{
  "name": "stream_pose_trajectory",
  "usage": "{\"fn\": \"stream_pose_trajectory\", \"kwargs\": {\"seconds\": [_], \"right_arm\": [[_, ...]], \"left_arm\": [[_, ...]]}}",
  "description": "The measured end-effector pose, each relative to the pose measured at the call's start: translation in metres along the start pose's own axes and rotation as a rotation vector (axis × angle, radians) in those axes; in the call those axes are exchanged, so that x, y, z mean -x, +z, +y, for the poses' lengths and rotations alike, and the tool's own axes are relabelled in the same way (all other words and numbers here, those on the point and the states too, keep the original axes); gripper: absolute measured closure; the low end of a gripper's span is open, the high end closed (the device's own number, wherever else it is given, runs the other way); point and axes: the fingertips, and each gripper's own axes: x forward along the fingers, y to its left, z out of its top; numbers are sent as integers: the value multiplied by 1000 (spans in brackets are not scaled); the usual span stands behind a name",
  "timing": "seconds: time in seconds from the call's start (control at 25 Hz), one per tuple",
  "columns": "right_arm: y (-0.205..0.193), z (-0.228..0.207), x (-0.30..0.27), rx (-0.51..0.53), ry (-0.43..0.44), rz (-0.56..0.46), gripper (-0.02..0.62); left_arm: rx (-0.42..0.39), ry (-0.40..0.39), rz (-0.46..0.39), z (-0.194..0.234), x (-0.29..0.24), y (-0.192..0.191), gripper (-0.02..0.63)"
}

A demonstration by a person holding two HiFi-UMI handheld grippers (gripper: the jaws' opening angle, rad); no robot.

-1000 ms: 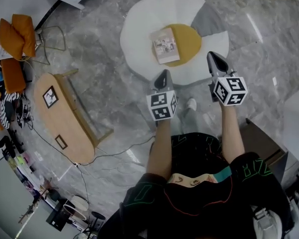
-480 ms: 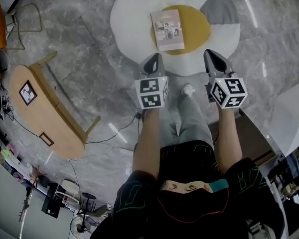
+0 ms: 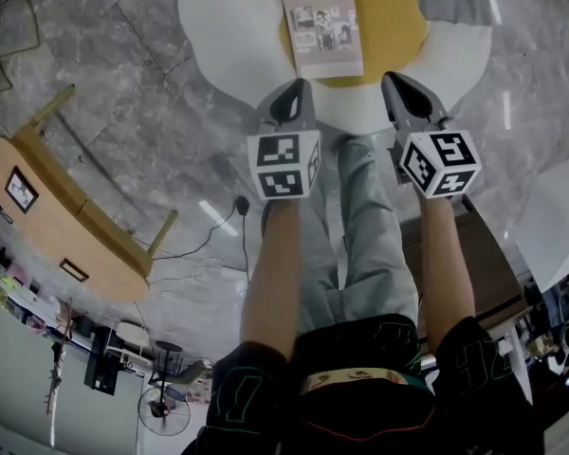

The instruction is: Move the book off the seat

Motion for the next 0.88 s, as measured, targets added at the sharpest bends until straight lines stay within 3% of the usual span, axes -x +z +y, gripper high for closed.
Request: {"fn": "stream_pose_trajectory", "kwargs": {"seconds": [0.36, 0.8, 0.84, 0.88], "right_arm": [[-61, -38, -73, -13, 0, 76, 592], [-107, -76, -129, -16, -28, 152, 592], [-111, -78, -134, -34, -15, 158, 550], [-115, -79, -140, -55, -5, 166, 428]], "left_arm": [[45, -10, 59, 29, -78, -53, 595], [60, 24, 114, 63, -137, -94, 591], [68, 22, 116, 66, -142, -97, 557], [78, 18, 122, 68, -148, -101, 487]]}}
